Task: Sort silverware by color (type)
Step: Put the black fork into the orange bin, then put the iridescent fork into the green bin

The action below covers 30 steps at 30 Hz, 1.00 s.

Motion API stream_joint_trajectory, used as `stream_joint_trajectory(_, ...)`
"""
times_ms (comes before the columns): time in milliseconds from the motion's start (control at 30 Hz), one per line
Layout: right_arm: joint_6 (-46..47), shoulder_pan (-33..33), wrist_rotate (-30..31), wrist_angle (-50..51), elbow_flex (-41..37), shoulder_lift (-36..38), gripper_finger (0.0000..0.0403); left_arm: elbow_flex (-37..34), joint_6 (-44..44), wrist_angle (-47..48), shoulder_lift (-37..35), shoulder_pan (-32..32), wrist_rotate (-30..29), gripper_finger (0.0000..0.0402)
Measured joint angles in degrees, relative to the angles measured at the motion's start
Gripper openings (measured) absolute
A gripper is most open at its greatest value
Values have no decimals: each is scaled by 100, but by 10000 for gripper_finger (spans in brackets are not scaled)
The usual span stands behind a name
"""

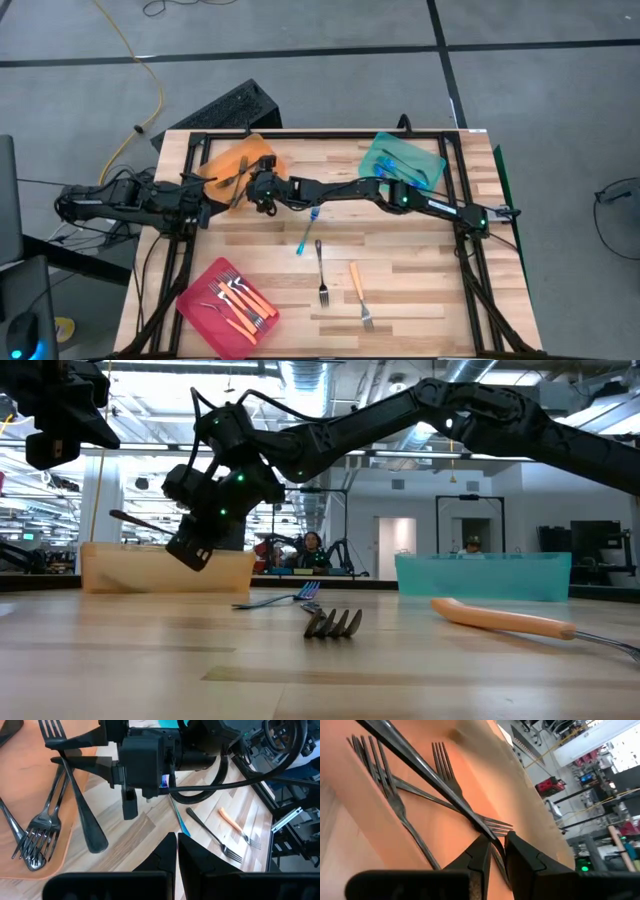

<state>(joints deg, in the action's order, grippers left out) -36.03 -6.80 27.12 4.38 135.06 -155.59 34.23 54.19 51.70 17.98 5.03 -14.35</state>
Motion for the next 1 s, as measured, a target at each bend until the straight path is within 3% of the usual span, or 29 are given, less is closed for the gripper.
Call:
stream_joint_trajectory(333,1042,-220,-332,719,-22,277,82,0,-41,-7,0,0,-87,0)
stream_joint_trajectory(633,1324,-360,-768,775,-11,458,82,1,-46,-18,0,1,-157,0)
stream_joint_trajectory(1000,1368,-351,-790,827,-13,439,82,1,-46,-14,0,1,-155,0)
